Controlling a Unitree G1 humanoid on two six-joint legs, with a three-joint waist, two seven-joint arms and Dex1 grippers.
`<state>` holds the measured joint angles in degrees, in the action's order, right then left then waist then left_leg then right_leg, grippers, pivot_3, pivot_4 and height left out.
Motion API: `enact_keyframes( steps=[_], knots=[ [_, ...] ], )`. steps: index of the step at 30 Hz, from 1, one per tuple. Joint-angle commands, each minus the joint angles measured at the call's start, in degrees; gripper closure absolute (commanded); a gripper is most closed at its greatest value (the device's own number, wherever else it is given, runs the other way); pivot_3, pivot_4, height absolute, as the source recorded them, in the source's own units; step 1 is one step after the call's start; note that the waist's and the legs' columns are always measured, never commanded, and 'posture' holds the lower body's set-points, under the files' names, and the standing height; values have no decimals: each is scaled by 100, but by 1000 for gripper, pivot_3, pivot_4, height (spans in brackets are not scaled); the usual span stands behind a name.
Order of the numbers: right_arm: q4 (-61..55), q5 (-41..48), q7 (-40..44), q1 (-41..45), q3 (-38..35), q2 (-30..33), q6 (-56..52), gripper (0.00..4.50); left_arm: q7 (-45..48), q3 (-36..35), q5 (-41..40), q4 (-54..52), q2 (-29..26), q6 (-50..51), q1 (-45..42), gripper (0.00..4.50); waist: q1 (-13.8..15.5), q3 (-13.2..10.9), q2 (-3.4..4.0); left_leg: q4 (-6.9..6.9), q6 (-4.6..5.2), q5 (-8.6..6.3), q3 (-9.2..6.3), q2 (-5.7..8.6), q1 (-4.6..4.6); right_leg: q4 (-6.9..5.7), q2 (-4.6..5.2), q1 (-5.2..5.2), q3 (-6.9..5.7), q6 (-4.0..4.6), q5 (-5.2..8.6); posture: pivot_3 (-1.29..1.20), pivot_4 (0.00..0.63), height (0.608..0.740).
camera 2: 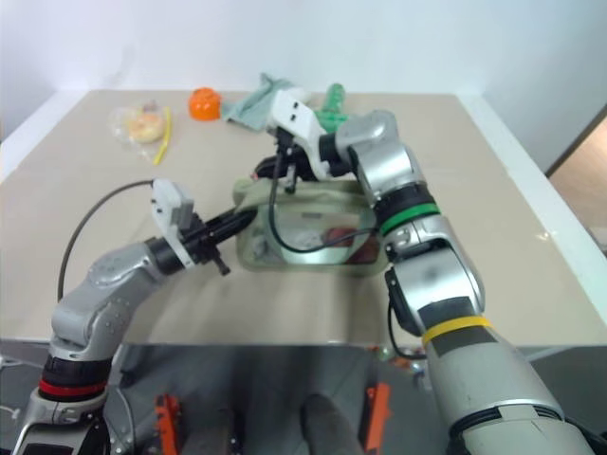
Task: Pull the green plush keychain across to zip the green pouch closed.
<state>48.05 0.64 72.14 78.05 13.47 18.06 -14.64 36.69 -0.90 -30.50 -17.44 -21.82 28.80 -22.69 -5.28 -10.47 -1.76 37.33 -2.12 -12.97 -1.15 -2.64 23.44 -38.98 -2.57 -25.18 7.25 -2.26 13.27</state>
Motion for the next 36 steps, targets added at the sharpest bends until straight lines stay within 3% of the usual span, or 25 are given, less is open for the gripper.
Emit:
enact_keyframes(
  steps=[1,5,9,27,31,35,36],
  knots=[
    [-179,60,286,258,-62,177,-378,4411,17,-85,-2,-148,-62,-127,-127,4500,2,0,0,0,0,0,0,1,0,0,0,0,0,0,0,0,150,740],
    [-180,-137,368,220,93,263,-23,3298,15,-92,7,-162,-49,-127,-115,4500,1,0,0,0,0,0,1,1,0,0,0,0,1,0,0,0,150,740],
    [-76,-273,250,197,125,227,347,1907,21,-90,11,-179,-52,-134,-104,4500,-2,0,0,-1,0,0,0,0,-1,0,-1,-1,0,0,0,0,150,740],
    [500,-519,159,294,175,-153,652,1907,-37,-113,16,-227,-50,-113,-85,4500,-3,0,0,-1,0,0,0,0,-1,0,-1,-1,0,17,-10,0,150,740],
    [652,-555,110,315,156,-236,709,3025,-59,-108,22,-220,-32,-121,-99,4500,-5,0,0,-1,0,0,0,0,-1,0,-1,-1,1,16,-10,0,150,740],
    [736,-548,103,342,130,-243,745,4423,-67,-109,27,-205,-27,-123,-105,4500,-5,0,0,0,0,0,0,0,-1,0,-1,0,0,18,-10,0,150,740],
    [747,-543,92,348,120,-239,751,4489,-69,-112,24,-204,-27,-119,-107,4500,-5,0,0,0,0,0,0,0,-1,0,-1,0,0,18,-11,0,150,740]
  ],
)
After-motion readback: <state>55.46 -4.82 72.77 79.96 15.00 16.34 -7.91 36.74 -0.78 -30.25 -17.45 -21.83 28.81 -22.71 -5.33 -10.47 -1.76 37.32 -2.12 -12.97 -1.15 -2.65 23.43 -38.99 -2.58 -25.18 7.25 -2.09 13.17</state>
